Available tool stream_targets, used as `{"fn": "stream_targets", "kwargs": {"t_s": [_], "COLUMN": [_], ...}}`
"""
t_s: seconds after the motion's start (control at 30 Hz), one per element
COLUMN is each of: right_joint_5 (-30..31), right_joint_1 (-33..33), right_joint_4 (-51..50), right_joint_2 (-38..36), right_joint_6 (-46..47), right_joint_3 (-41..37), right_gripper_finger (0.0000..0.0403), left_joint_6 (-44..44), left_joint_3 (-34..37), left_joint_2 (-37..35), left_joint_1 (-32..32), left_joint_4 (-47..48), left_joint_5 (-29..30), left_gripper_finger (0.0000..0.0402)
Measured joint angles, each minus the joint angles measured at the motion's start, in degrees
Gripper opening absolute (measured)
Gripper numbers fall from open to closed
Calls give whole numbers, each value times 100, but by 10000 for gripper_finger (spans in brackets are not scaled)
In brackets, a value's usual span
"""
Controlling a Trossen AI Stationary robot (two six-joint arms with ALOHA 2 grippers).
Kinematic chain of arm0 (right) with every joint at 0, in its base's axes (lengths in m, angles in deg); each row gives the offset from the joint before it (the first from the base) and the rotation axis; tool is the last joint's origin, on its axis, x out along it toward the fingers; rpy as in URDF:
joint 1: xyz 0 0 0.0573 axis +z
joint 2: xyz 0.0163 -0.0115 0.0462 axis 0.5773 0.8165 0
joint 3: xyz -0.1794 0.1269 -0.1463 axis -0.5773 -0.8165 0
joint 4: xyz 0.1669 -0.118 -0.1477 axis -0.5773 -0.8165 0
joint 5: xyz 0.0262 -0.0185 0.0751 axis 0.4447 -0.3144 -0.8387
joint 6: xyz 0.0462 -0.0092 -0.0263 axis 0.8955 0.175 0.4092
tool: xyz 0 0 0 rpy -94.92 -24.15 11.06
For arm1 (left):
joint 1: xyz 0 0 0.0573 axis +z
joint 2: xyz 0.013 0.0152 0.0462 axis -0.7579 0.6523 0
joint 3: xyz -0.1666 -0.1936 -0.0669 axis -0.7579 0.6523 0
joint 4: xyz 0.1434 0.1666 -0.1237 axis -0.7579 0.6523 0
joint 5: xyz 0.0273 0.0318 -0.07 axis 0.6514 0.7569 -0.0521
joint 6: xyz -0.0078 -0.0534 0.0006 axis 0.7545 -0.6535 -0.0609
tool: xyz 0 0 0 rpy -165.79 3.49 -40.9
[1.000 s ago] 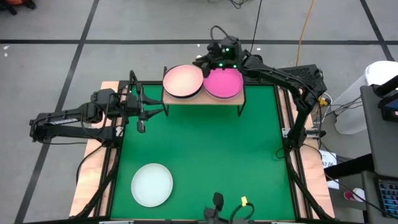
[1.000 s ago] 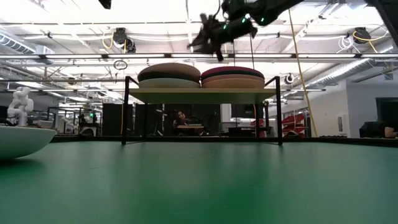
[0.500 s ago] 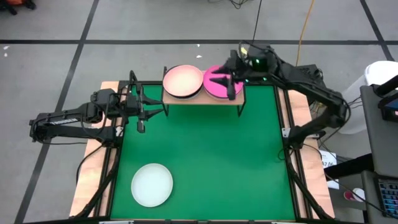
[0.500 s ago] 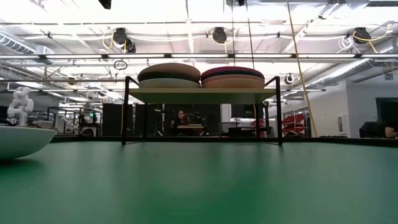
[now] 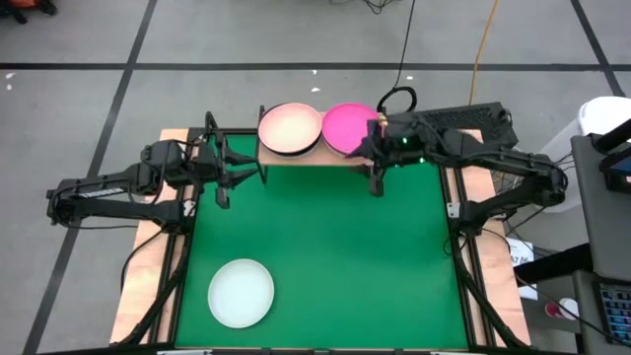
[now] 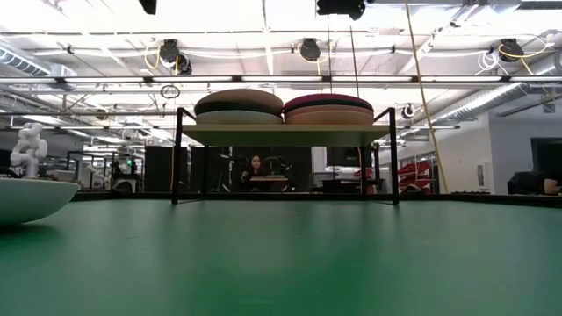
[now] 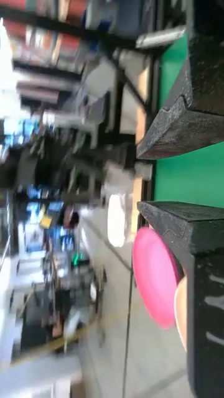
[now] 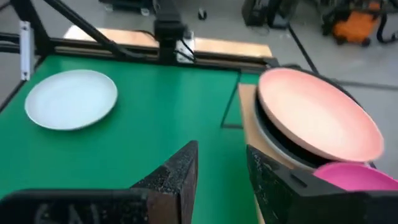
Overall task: Place and stack plates onto a shelf
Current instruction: Stack the light orange plate on the dark blue plate on the shelf
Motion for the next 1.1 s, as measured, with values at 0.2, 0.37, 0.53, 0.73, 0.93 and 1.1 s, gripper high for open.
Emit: {"fn": "stream_targets", "kwargs": {"t_s": [0.2, 0.37, 0.53, 0.73, 0.93, 1.1], "right_joint_5": [283, 291, 286, 293, 294, 295], "right_joint_1": [229, 260, 277, 410, 487, 485], "right_joint_4": [1350, 1737, 1738, 1805, 1983, 1972], "right_joint_2": [-672, -1222, -1735, -2100, -2184, -2178], "right_joint_6": [37, 420, 780, 975, 990, 967], "right_joint_3": [-1082, -1572, -1917, -2252, -2465, -2516], "right_gripper_finger": [121, 121, 121, 121, 121, 121], "left_joint_6": [-20, 630, 878, 1132, 1304, 1341], "left_joint_3": [-2, -262, -1322, -2855, -3476, -3495], "left_joint_2": [450, 1313, 2453, 3763, 4641, 4978], "left_joint_1": [74, 450, 1056, 1705, 2120, 2268], "left_joint_4": [-509, -612, 742, 2655, 3425, 3691], "left_joint_5": [1802, 2181, 2044, 1642, 1023, 772], "left_gripper_finger": [127, 127, 127, 127, 127, 127]}}
